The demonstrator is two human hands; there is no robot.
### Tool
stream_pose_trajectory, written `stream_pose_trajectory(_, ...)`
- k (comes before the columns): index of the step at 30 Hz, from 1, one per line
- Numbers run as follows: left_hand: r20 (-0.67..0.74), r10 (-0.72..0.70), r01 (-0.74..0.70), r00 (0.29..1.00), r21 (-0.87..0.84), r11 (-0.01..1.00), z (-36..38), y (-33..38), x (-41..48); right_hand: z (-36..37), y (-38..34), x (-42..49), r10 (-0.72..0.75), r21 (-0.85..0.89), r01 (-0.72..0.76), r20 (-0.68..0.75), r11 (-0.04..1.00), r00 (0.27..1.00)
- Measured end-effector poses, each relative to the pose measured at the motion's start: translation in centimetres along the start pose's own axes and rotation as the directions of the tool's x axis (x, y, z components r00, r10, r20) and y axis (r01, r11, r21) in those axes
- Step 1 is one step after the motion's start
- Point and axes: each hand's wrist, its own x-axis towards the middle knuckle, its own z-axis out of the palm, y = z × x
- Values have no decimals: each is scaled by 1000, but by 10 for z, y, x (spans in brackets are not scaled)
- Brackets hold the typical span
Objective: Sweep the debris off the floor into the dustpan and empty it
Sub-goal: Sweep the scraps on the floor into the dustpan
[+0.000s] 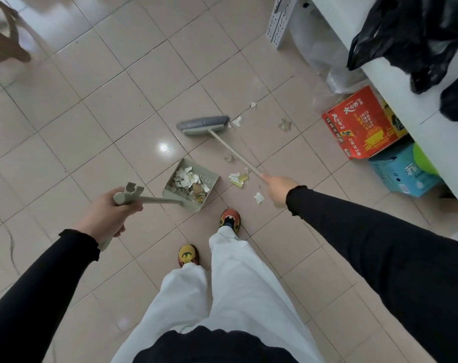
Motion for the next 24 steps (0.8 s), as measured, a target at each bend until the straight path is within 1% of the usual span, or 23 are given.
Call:
stream_pose_trajectory(3, 27, 17, -18, 999, 15, 1000, -3, -8, -8, 5, 28, -31, 4, -88, -9, -54, 996, 999)
stream_pose_trajectory(5, 46, 25, -26, 999, 22, 999, -3, -15, -12, 8, 45, -54, 18, -134, -26, -62, 991, 998)
stream_pose_trajectory(7, 65, 42, -44, 997, 33, 998, -5, -24, -16, 13, 63, -74, 22, -159, -37, -99, 987, 995)
stream_pose_trajectory(8, 74, 51, -54, 996, 42, 998, -5, -29, -17, 17, 72, -83, 33, -172, -48, -89, 984, 995)
stream_pose_trajectory(12, 106, 77, -86, 991, 83, 993, -8, -48, -21, 39, 93, -139, 16, -67, -22, -88, 998, 996)
stream_pose_trajectory(14, 119, 85, -96, 989, 92, 991, -8, -55, -23, 58, 86, -169, 12, 96, -5, -73, 995, 997)
stream_pose_trajectory(16, 128, 87, -100, 988, 97, 990, -7, -61, -25, 79, 70, -182, 30, 307, -1, -88, 952, 996)
stream_pose_trajectory(18, 133, 96, -111, 986, 112, 987, -7, -65, -25, 97, 45, -176, 61, 445, -6, -111, 895, 992)
stream_pose_trajectory(20, 139, 108, -126, 984, 126, 984, -7, -68, -24, 112, 14, -159, 88, 500, -19, -115, 866, 989)
stream_pose_trajectory(22, 152, 113, -135, 982, 143, 980, -6, -69, -22, 125, -16, -142, 74, 488, -22, -89, 873, 993)
stream_pose_trajectory(24, 156, 123, -147, 980, 153, 977, -4, -67, -22, 138, -42, -137, 50, 465, -42, -6, 884, 999)
